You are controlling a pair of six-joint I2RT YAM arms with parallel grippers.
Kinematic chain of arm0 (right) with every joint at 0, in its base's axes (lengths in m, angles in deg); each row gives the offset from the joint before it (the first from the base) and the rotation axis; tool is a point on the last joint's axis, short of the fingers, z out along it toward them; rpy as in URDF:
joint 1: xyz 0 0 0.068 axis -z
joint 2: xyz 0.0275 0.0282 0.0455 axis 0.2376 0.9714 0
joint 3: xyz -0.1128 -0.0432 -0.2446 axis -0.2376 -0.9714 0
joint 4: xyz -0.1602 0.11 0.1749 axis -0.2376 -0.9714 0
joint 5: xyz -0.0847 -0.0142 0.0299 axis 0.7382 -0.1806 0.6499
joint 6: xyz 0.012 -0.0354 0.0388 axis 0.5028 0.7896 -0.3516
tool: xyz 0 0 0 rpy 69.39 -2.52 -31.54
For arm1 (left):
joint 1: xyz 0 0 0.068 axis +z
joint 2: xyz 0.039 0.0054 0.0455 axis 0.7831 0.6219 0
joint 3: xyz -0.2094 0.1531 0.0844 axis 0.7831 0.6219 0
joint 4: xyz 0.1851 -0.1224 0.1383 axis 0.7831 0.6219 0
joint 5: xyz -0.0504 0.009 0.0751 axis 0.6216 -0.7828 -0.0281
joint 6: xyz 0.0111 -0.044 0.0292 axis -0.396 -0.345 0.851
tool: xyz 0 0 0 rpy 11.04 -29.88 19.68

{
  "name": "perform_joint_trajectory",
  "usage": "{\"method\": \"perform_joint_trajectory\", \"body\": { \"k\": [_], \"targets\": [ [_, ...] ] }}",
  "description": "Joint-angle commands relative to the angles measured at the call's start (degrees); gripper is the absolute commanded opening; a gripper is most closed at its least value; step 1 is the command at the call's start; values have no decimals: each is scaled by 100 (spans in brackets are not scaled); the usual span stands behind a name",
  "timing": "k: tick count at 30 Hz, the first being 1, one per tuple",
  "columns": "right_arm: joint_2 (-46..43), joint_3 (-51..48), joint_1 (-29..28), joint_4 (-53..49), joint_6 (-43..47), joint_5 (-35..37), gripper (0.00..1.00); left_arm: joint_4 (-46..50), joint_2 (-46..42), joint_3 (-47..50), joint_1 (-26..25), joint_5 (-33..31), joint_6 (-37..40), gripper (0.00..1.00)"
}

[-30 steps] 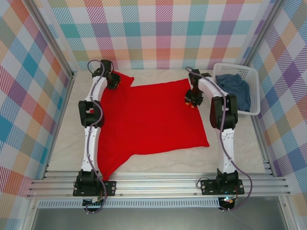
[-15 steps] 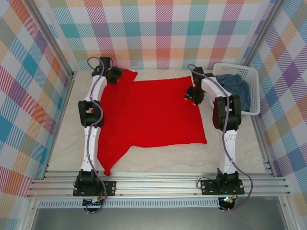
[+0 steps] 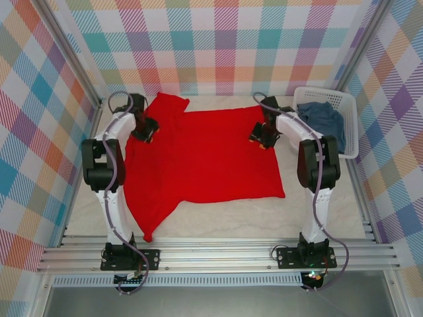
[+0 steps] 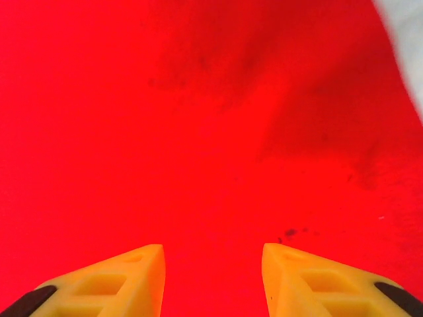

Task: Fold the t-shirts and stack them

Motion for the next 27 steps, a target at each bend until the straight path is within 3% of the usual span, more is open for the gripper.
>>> {"method": "perform_joint_trajectory", "body": {
  "k": [1, 8, 13, 17, 19, 22, 25, 27],
  "targets": [
    [318, -5, -17, 91, 44, -112, 42, -145, 292, 183, 54, -74, -87, 38],
    [1215, 775, -9, -329, 127, -41, 42, -69, 1267, -636, 228, -134, 278, 38],
    [1875, 1673, 70, -515, 185, -227, 43, -101, 2071, -2053, 314, 78, 701, 39],
    [2078, 2356, 69, -628, 516, -389, 46, 281, 2438, -3294, 286, 251, 911, 47],
    [1772, 2270, 53, -439, 654, -362, 48, 757, 2227, -3641, 181, -85, 1075, 52],
    [1082, 2020, 44, -310, 680, -169, 52, 1428, 1257, -3200, 14, -1122, 1170, 54],
    [292, 1474, 28, -138, 569, -54, 54, 993, -390, -1259, -272, -1611, 1227, 52],
    [-245, 958, 8, -30, 429, -94, 52, 885, -1391, 14, -663, -1650, 1316, 44]
  ]
}}
